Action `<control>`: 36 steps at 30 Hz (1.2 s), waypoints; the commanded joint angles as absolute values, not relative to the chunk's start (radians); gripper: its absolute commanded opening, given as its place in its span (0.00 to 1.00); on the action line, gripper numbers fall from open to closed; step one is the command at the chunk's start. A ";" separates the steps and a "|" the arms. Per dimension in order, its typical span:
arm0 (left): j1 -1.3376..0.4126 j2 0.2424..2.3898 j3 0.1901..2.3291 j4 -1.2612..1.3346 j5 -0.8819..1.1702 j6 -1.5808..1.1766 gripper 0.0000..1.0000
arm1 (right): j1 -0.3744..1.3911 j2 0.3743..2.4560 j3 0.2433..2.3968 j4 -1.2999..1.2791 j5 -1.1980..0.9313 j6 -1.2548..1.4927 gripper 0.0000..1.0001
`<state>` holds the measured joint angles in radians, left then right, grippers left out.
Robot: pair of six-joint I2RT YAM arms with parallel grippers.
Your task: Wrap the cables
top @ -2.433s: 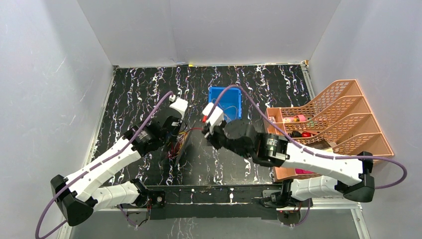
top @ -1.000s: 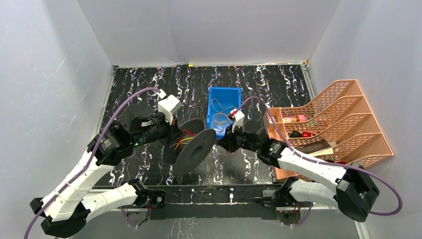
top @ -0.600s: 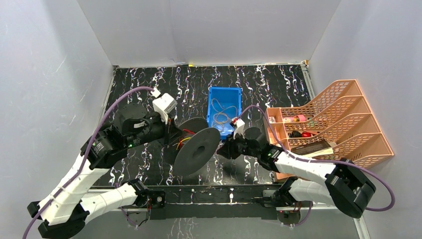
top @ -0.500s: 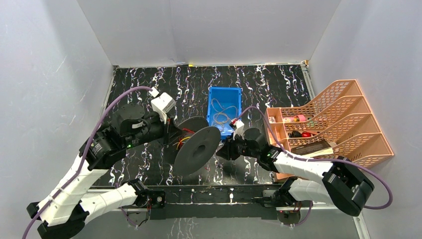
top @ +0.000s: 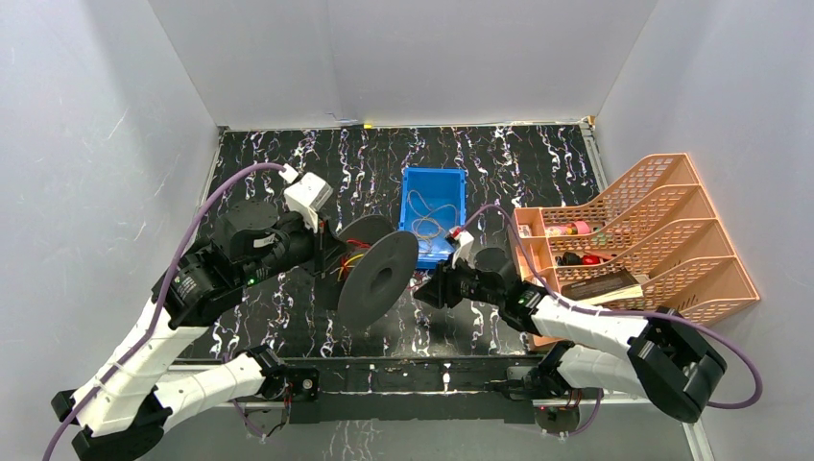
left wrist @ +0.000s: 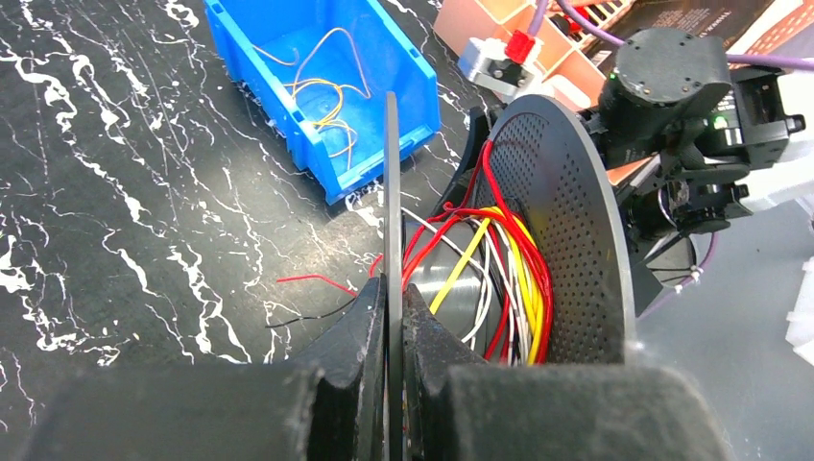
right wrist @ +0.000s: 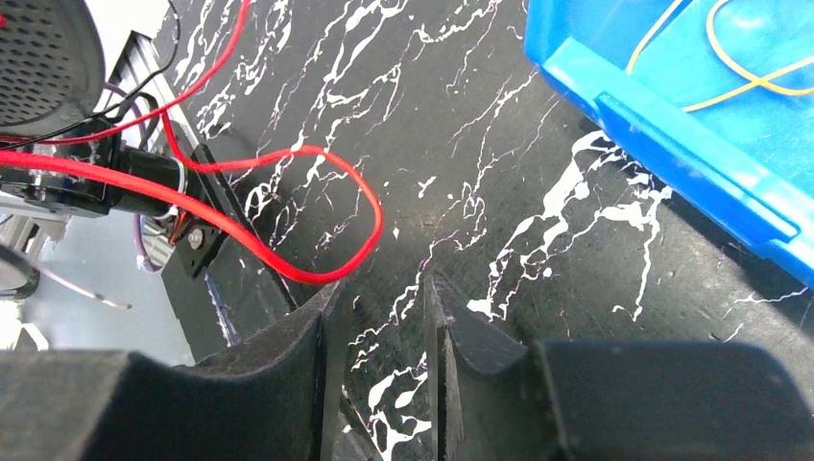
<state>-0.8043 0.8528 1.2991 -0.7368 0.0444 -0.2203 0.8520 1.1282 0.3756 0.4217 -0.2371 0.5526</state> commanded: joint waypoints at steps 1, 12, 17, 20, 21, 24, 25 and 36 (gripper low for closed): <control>-0.802 0.837 1.346 -0.642 -0.011 -0.250 0.00 | 0.850 1.077 0.370 0.431 -0.195 0.560 0.43; -0.802 0.817 1.338 -0.614 -0.198 -0.275 0.00 | 0.850 0.916 0.368 0.353 -0.138 0.667 0.53; -0.802 0.811 1.334 -0.603 -0.250 -0.285 0.00 | 0.851 0.916 0.410 0.329 -0.104 0.826 0.56; -0.802 0.807 1.330 -0.593 -0.273 -0.288 0.00 | 0.853 0.931 0.426 0.357 -0.098 0.941 0.57; -0.802 0.805 1.328 -0.589 -0.278 -0.288 0.00 | 0.856 0.938 0.430 0.366 -0.086 0.976 0.57; -0.802 0.801 1.321 -0.572 -0.288 -0.290 0.00 | 0.877 0.955 0.431 0.417 -0.050 1.077 0.58; -0.802 0.803 1.322 -0.570 -0.286 -0.290 0.00 | 0.883 0.963 0.431 0.430 -0.039 1.110 0.58; -0.802 0.808 1.318 -0.555 -0.286 -0.293 0.00 | 0.960 1.150 0.438 0.667 0.014 1.397 0.62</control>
